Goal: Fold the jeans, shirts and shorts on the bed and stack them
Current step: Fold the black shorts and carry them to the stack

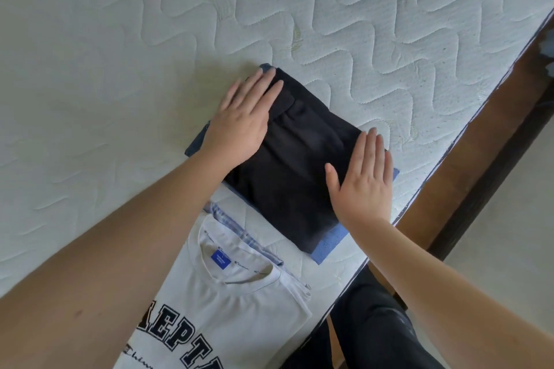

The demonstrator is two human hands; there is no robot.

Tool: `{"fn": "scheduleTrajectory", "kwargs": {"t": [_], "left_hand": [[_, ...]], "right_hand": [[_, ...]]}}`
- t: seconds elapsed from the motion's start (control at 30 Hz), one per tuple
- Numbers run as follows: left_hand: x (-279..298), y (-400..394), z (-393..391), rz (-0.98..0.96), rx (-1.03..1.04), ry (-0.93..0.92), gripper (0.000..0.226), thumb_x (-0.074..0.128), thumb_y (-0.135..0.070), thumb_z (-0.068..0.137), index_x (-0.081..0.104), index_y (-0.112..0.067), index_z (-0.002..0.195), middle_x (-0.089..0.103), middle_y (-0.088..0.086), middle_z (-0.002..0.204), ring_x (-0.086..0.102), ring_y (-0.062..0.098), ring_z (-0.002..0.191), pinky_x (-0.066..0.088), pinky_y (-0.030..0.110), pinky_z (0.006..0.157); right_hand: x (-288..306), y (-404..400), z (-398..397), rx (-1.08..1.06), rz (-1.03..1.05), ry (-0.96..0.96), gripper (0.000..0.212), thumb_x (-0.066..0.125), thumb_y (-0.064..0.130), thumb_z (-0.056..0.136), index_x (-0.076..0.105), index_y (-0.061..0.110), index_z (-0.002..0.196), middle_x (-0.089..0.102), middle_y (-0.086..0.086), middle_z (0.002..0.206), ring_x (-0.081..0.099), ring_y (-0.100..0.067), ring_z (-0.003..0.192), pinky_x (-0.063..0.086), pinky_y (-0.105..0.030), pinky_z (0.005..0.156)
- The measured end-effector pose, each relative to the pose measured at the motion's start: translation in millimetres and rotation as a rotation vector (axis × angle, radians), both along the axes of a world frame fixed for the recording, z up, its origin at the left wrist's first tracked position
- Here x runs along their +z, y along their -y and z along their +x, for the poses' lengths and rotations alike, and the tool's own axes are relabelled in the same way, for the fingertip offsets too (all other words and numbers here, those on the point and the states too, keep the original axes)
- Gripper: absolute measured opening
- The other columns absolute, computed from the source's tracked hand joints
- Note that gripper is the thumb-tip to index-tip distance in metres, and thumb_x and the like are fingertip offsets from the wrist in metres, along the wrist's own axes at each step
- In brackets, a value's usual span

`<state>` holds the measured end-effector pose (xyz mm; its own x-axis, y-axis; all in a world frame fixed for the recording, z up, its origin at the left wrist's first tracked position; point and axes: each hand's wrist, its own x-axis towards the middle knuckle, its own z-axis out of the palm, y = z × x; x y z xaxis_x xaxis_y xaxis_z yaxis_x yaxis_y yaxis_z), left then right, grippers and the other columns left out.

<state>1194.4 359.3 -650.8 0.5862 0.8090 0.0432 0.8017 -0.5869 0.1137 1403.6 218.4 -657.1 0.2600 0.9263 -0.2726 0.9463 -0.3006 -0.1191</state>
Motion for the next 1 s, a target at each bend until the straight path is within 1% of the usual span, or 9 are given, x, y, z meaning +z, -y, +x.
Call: {"fn": "scheduleTrajectory", "kwargs": {"t": [0.07,0.17,0.23,0.33,0.43,0.6,0.8,0.9,1.0], "left_hand": [[15.5,11.1,-14.3,0.059,0.094,0.144,0.046,0.043,-0.001,0.092,0.055,-0.006,0.135,0.051,0.012,0.143,0.048,0.031,0.131,0.031,0.046,0.115],[16.5,35.0,-34.4,0.032,0.108,0.209,0.044,0.043,0.004,0.088,0.061,-0.002,0.128,0.059,0.012,0.133,0.053,0.03,0.125,0.039,0.045,0.109],[4.7,50.2,-39.6,-0.023,0.057,0.1,0.044,0.041,-0.003,0.094,0.056,-0.004,0.136,0.053,0.01,0.144,0.045,0.028,0.136,0.034,0.044,0.114],[-24.5,66.9,-43.6,-0.074,0.017,-0.139,0.049,0.03,-0.027,0.106,0.032,-0.012,0.153,0.025,0.006,0.162,0.022,0.023,0.15,0.018,0.043,0.122],[-47.9,69.6,-51.7,-0.01,-0.014,-0.225,0.057,0.026,-0.042,0.107,0.02,-0.016,0.157,0.014,0.005,0.165,0.015,0.023,0.151,0.018,0.045,0.122],[-53.4,64.0,-51.9,0.002,-0.031,-0.223,0.072,0.03,-0.063,0.1,0.022,-0.019,0.157,0.017,0.004,0.164,0.019,0.026,0.15,0.021,0.047,0.121],[-35.2,80.7,-37.7,-0.063,0.07,-0.278,0.07,0.026,-0.06,0.102,0.019,-0.017,0.157,0.014,0.004,0.164,0.018,0.027,0.15,0.019,0.049,0.12],[-20.0,96.9,-18.4,-0.081,0.148,-0.272,0.063,0.028,-0.047,0.104,0.019,-0.015,0.157,0.012,0.007,0.165,0.016,0.025,0.151,0.014,0.05,0.121],[-11.5,126.9,7.4,-0.093,0.125,-0.16,0.06,0.032,-0.044,0.103,0.028,-0.014,0.155,0.021,0.008,0.163,0.021,0.023,0.15,0.02,0.048,0.12]], "right_hand": [[11.9,3.6,-27.2,0.089,0.089,-0.046,0.073,0.03,0.048,0.102,0.011,0.0,0.154,0.012,-0.017,0.162,0.01,-0.028,0.151,0.009,-0.042,0.123],[12.5,2.4,-70.0,0.195,0.097,-0.109,0.068,0.03,0.044,0.103,0.016,0.001,0.154,0.015,-0.015,0.162,0.013,-0.027,0.151,0.013,-0.042,0.123],[5.1,0.8,-91.3,0.262,0.04,-0.111,0.067,0.026,0.042,0.103,0.013,0.003,0.155,0.011,-0.014,0.163,0.009,-0.026,0.151,0.01,-0.042,0.123],[-15.7,-0.5,-101.1,0.383,-0.038,-0.07,0.062,0.018,0.04,0.105,0.004,0.006,0.156,0.002,-0.011,0.164,0.0,-0.024,0.152,0.003,-0.041,0.124],[-30.1,2.1,-93.3,0.442,-0.055,-0.035,0.066,0.023,0.045,0.103,0.008,0.01,0.157,0.002,-0.01,0.164,0.001,-0.024,0.152,0.004,-0.043,0.123],[-29.5,26.0,-69.5,0.261,-0.041,-0.026,0.085,0.03,0.067,0.093,0.013,0.014,0.157,0.005,-0.015,0.164,0.005,-0.028,0.151,0.007,-0.047,0.122],[-9.6,58.6,-31.8,0.213,-0.136,-0.054,0.098,0.026,0.078,0.088,0.005,0.012,0.157,0.001,-0.015,0.164,0.003,-0.027,0.152,0.009,-0.043,0.123],[5.8,62.9,-14.8,0.252,-0.082,-0.092,0.082,0.021,0.068,0.095,0.01,0.015,0.157,0.007,-0.01,0.164,0.003,-0.025,0.152,0.01,-0.043,0.123],[16.5,51.4,8.4,0.176,0.111,-0.186,0.061,0.034,0.044,0.103,0.025,0.013,0.154,0.021,-0.009,0.161,0.015,-0.027,0.15,0.015,-0.045,0.122]]}}
